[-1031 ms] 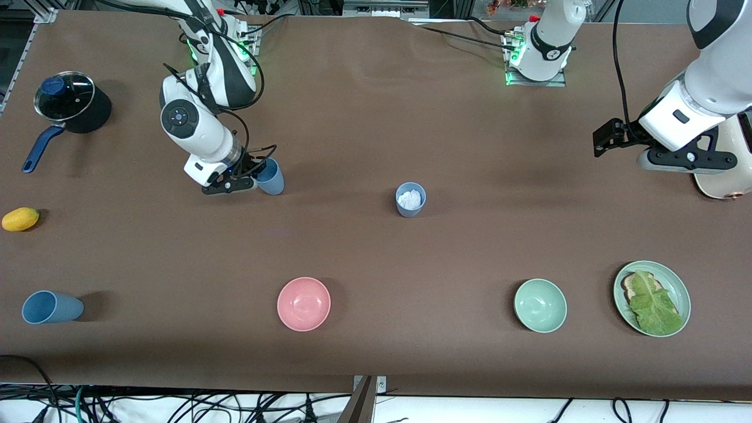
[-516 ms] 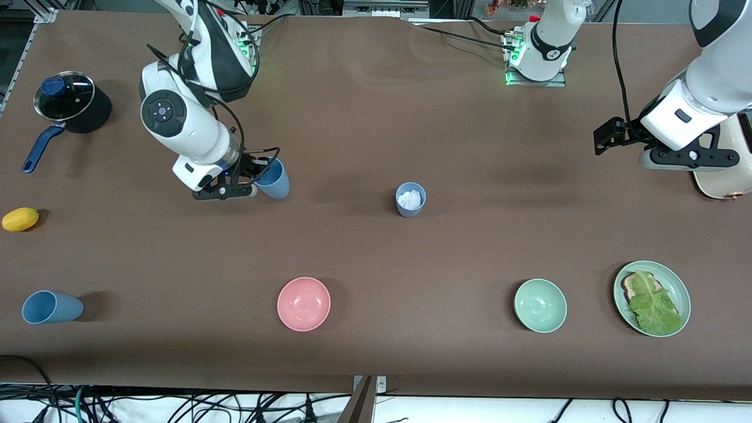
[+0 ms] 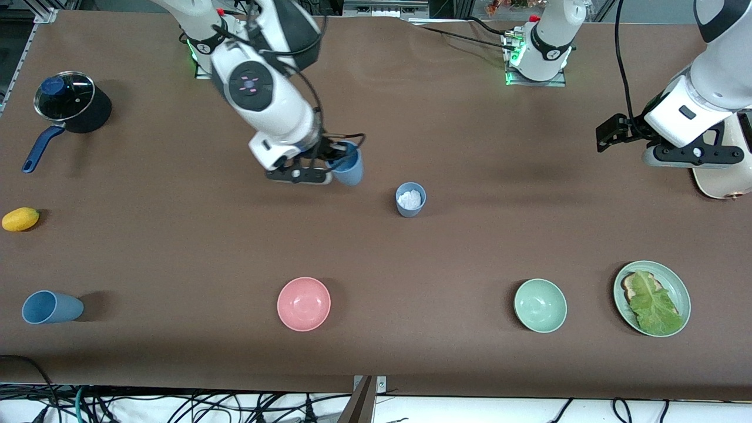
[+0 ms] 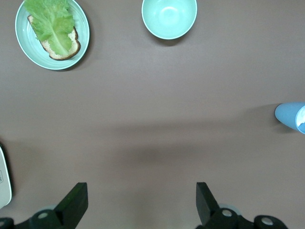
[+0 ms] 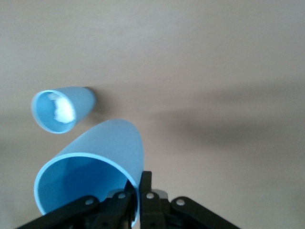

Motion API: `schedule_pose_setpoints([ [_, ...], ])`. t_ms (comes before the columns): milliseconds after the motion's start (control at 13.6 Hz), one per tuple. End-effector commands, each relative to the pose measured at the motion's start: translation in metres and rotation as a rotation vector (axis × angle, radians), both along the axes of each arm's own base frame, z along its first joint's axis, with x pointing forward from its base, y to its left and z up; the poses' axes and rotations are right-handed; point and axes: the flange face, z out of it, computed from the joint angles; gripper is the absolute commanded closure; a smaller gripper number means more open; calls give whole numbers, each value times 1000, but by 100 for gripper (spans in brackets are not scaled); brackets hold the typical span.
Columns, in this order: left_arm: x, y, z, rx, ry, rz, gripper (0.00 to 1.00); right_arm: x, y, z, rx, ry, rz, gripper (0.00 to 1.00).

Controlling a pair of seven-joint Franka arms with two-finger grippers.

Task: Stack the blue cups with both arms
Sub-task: 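Lift and carry the blue cup with the right gripper over the tissue cup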

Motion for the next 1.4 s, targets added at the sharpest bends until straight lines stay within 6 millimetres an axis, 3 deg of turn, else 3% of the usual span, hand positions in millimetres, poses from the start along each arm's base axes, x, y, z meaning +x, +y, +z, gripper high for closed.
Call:
schedule_pose_setpoints([
  [0, 1, -2, 8, -12, -1, 2, 0, 10, 62, 0, 3, -3, -94, 100],
  [147, 2, 1, 7, -12, 2, 3, 0, 9, 96, -6, -6, -26, -140, 100],
  [368, 2, 4, 7, -12, 4, -1, 0, 4, 123, -29, -15, -35, -170, 100],
  [810, -1, 4, 14, -7, 11, 2, 0, 5, 129, -51, -21, -48, -174, 100],
  [957, -2, 4, 26, -7, 13, 3, 0, 5, 130, -56, -31, -50, -169, 100],
  [1326, -3, 13, 27, -6, 25, 17, 0, 4, 132, -66, -39, -52, -165, 100],
])
